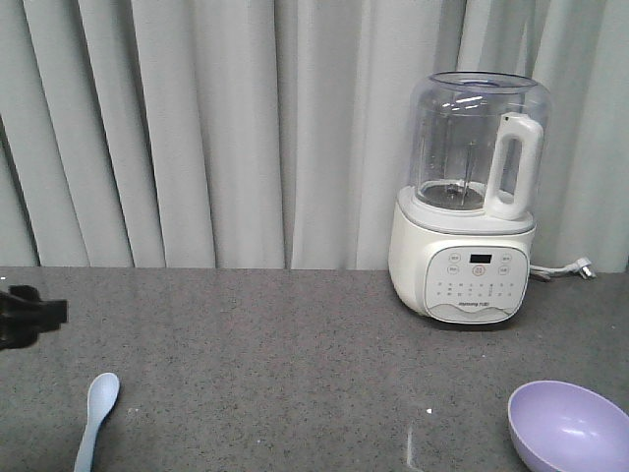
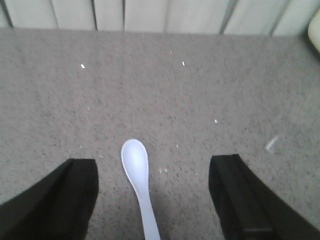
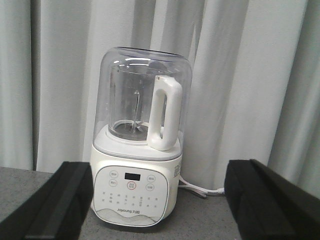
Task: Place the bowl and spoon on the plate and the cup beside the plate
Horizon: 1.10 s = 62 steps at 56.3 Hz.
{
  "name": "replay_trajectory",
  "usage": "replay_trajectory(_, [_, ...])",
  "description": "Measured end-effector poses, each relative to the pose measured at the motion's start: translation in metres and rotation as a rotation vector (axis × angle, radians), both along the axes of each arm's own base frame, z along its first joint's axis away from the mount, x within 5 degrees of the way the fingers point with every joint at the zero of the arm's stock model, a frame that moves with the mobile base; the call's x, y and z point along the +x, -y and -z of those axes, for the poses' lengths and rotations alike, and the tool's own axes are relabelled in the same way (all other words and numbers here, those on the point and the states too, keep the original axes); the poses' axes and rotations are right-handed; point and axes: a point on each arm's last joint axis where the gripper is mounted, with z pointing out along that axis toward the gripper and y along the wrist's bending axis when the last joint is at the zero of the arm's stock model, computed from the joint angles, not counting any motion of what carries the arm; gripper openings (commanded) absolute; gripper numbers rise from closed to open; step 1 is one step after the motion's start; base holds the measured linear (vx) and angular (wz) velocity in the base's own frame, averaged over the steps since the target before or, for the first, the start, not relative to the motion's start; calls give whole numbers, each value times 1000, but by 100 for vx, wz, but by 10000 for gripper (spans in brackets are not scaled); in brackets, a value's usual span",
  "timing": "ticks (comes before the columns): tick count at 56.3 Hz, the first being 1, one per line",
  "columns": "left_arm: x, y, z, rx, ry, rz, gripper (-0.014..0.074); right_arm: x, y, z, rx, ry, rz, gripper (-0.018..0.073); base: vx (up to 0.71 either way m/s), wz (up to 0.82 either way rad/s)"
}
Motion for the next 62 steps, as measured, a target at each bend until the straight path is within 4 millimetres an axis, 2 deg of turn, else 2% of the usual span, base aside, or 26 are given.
replay_trajectory(9, [29,15,49,53,-228,46,575,0,0,0,3,0,0,571,0,0])
replay_trajectory(17, [52,19,78,92,-403,36,575,0,0,0,3,0,0,571,0,0])
replay_trajectory(24, [68,21,91,110,-490,7,575,0,0,0,4,0,0,571,0,0])
replay_trajectory(36, [88,21,109,130,-543,-35,575,0,0,2,4,-17,0,571,0,0])
replay_trajectory(51, [99,23,134,128,-605,-74,561,0,0,4,5,-45,1,571,0,0])
replay_trajectory(58, [101,23,141,130,-622,-76,473,0,0,4,5,-48,1,571,0,0])
replay_trajectory(62, [102,23,141,133,-621,-75,357,0,0,4,5,-48,1,571,0,0])
